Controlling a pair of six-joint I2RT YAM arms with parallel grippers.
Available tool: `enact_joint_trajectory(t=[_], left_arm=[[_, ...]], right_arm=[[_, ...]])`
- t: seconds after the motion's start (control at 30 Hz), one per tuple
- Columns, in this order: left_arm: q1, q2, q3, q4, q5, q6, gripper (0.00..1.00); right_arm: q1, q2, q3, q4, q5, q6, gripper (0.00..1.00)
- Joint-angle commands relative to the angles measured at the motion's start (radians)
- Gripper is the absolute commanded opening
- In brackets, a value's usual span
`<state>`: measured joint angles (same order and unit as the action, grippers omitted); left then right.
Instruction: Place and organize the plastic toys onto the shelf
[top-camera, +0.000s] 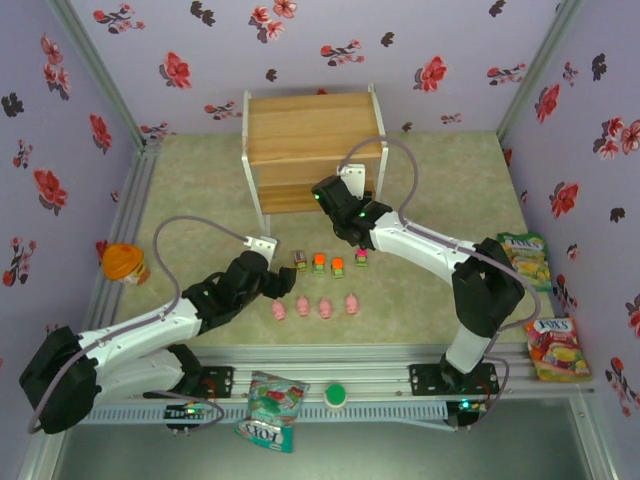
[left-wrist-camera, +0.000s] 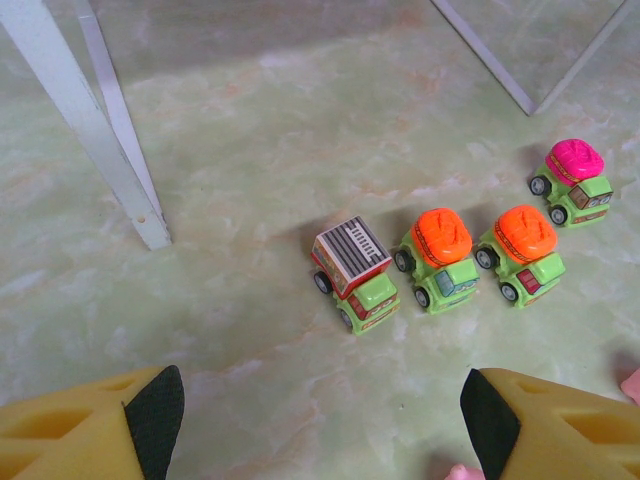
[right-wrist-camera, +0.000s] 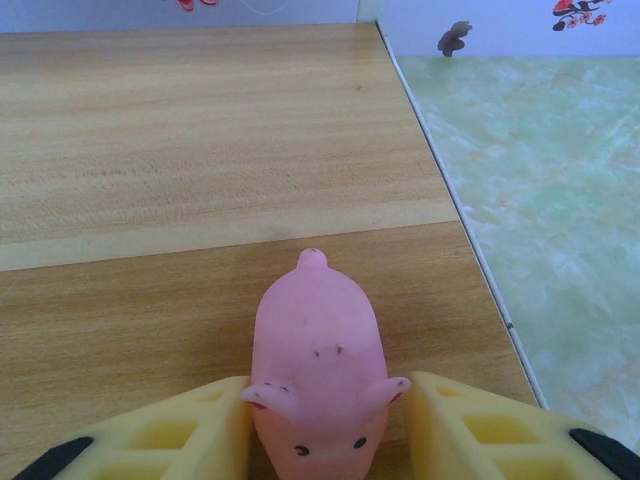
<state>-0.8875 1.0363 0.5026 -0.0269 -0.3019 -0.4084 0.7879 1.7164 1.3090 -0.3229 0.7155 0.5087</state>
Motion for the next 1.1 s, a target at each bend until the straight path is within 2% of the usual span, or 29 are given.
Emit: enact_joint_trajectory(t=[0.0,0.6,1.07], left_arm=[[-0.009,-0.007,0.022,-0.001,0.005,0.023,0.78],[-0.009,-0.004,0.025,0.001,0.006,0.023,0.78],[-0.008,-0.009,0.025,-0.001,0.006,0.024,0.78]], right_arm=[[-0.004,-0.036,-0.002,-0.031,0.024,0.022,0.45],[0.008,-0.030,0.033,-0.070,0.072,0.042,0.42],[0.027,-0.024,0.050,-0.085,0.089,0.051,0.44]])
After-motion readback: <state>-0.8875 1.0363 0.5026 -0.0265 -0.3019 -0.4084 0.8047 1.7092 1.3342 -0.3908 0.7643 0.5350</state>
